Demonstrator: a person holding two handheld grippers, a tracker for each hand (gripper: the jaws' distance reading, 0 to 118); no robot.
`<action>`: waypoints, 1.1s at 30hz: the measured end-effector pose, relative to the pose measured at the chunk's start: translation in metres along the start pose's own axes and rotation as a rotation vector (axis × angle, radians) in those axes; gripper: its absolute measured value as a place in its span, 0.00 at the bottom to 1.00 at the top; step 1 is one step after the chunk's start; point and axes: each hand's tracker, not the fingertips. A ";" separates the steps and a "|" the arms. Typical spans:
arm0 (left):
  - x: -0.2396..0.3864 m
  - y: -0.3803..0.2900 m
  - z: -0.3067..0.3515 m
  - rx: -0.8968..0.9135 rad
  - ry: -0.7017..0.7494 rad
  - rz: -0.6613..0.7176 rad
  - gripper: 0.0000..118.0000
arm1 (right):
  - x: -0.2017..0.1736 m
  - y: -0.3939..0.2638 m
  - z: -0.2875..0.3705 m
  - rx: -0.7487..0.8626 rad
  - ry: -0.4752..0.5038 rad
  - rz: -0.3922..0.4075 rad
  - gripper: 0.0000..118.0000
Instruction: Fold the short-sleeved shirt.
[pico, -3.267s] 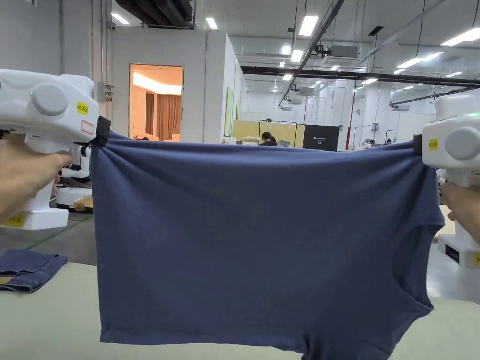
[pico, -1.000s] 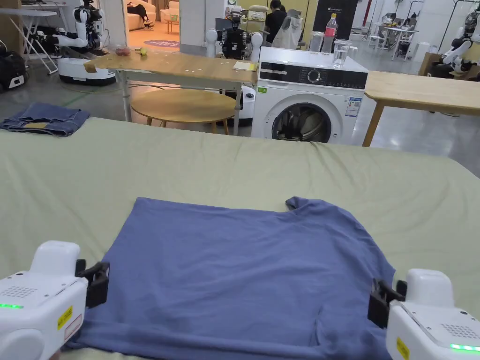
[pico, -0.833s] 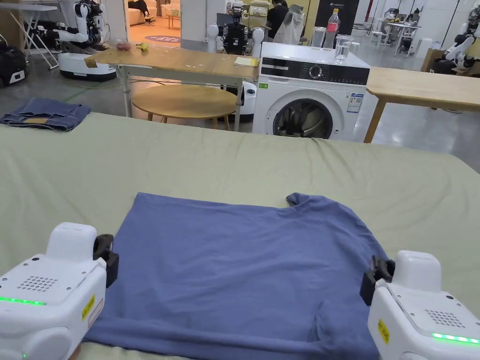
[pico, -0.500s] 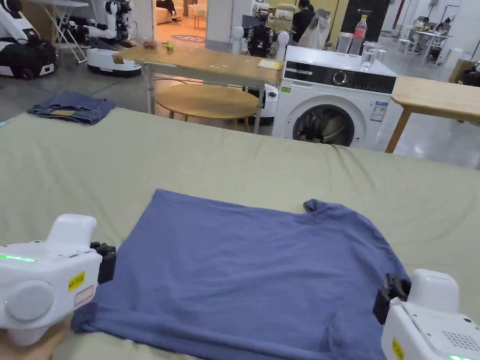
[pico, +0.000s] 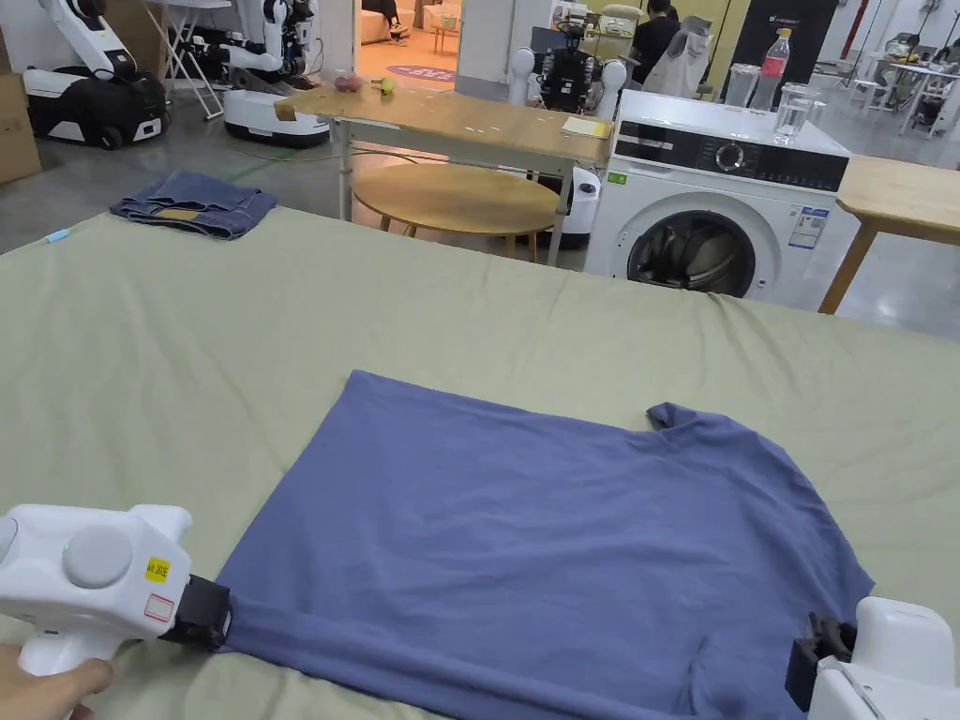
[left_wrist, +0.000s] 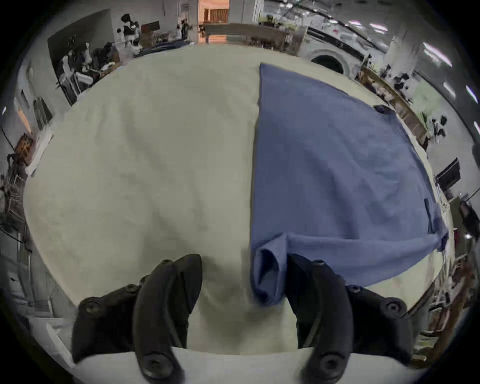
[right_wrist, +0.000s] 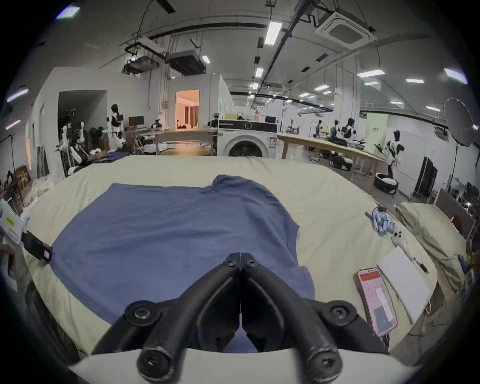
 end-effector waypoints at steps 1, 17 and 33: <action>0.004 -0.003 0.007 0.037 0.019 -0.002 0.54 | 0.001 -0.001 0.000 -0.004 0.001 0.003 0.00; 0.020 -0.013 0.021 0.104 -0.001 -0.069 0.01 | 0.079 -0.023 -0.009 -0.393 0.011 -0.032 0.45; 0.018 -0.001 0.048 0.204 -0.064 -0.049 0.01 | 0.086 -0.027 -0.002 -0.371 0.079 -0.074 0.02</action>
